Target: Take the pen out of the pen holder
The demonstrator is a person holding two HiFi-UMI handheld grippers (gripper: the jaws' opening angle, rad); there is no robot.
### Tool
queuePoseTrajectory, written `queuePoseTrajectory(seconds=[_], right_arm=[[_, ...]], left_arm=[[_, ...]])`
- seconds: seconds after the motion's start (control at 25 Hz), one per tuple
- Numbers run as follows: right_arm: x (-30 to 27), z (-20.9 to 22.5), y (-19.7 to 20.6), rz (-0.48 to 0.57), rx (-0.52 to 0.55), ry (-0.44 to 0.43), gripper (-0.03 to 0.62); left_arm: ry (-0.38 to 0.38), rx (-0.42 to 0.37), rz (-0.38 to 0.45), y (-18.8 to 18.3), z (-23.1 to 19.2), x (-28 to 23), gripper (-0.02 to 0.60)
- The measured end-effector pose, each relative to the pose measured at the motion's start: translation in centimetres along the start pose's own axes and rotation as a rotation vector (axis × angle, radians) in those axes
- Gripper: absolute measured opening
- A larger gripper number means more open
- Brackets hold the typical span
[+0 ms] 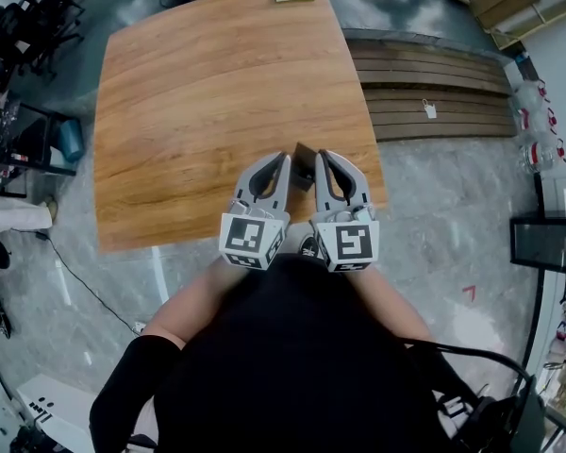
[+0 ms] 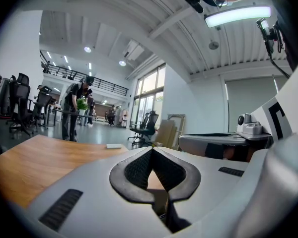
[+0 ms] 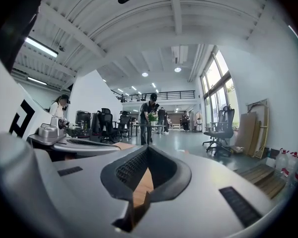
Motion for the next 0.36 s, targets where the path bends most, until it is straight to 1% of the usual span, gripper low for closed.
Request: queuePoseTrajectory(seconds=[0.36], right_arm=[[-0.07, -0.06, 0.20, -0.006, -0.003, 0.010, 0.012]], left_arm=[[0.003, 0.008, -0.014, 0.35, -0.09, -0.03, 0.006]])
Point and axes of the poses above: the fingertips, and each gripper's own axes: x backward along the fingers, z to its right, y out of its underside, the point moved 10 cm from there along x, backward along the fingers, and after that the axes turned 10 degrees about y, right-handed, at the moved point
